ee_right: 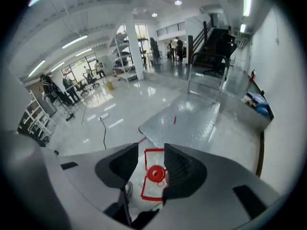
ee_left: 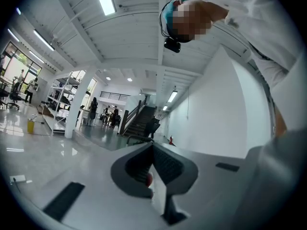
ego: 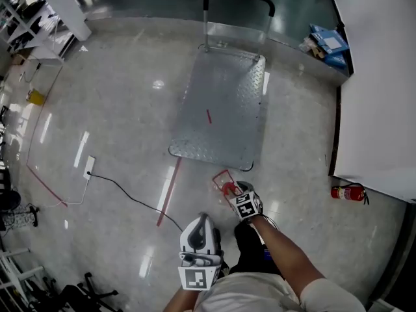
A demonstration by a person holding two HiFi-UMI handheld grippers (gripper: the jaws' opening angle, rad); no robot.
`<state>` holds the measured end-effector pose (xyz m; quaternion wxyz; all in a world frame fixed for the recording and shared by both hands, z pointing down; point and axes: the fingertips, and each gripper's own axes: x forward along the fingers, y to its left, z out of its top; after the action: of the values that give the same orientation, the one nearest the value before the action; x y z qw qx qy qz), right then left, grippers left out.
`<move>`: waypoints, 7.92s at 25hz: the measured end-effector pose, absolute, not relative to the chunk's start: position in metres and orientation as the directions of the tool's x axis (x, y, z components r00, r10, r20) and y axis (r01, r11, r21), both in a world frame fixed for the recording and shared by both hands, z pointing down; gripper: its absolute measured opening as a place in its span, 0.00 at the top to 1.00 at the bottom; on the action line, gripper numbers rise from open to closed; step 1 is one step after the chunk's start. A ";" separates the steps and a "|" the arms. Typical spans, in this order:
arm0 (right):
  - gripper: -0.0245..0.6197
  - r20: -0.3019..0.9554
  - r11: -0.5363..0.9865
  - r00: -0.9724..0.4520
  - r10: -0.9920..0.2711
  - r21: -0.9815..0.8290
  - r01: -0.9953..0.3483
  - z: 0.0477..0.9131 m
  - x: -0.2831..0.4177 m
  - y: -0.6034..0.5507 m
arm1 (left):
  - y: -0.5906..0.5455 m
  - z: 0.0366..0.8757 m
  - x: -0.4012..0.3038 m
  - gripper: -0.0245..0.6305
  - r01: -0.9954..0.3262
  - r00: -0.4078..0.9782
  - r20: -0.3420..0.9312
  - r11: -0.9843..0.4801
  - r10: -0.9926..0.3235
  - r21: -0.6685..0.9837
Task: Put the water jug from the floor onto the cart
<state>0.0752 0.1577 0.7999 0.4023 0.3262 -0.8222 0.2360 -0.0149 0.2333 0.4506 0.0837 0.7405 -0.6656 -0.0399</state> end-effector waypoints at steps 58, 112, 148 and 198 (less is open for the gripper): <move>0.50 0.969 0.653 -0.192 -0.154 -0.046 -0.756 0.769 0.083 0.171 | 0.217 0.427 -0.096 0.96 -0.957 0.218 -0.055 -0.225 -0.974 0.184; 0.50 0.963 0.654 -0.228 -0.143 -0.081 -0.752 0.823 0.040 -0.163 | -0.149 0.448 -0.078 0.96 -0.945 0.288 0.021 -0.281 -0.957 0.167; 0.49 0.971 0.680 -0.200 -0.131 -0.058 -0.731 0.846 0.044 -0.156 | -0.171 0.462 -0.084 0.96 -0.941 0.295 0.033 -0.285 -0.955 0.182; 0.94 0.151 0.395 -0.397 -0.905 -0.048 -0.918 0.458 0.098 -0.111 | -0.104 0.393 -0.051 0.96 -0.916 0.349 -0.107 -0.363 -0.931 0.169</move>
<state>0.0982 -0.1109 0.4576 0.0503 0.5467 -0.8336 0.0617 -0.0508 -0.1041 0.3927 0.0396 0.8205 -0.5628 -0.0921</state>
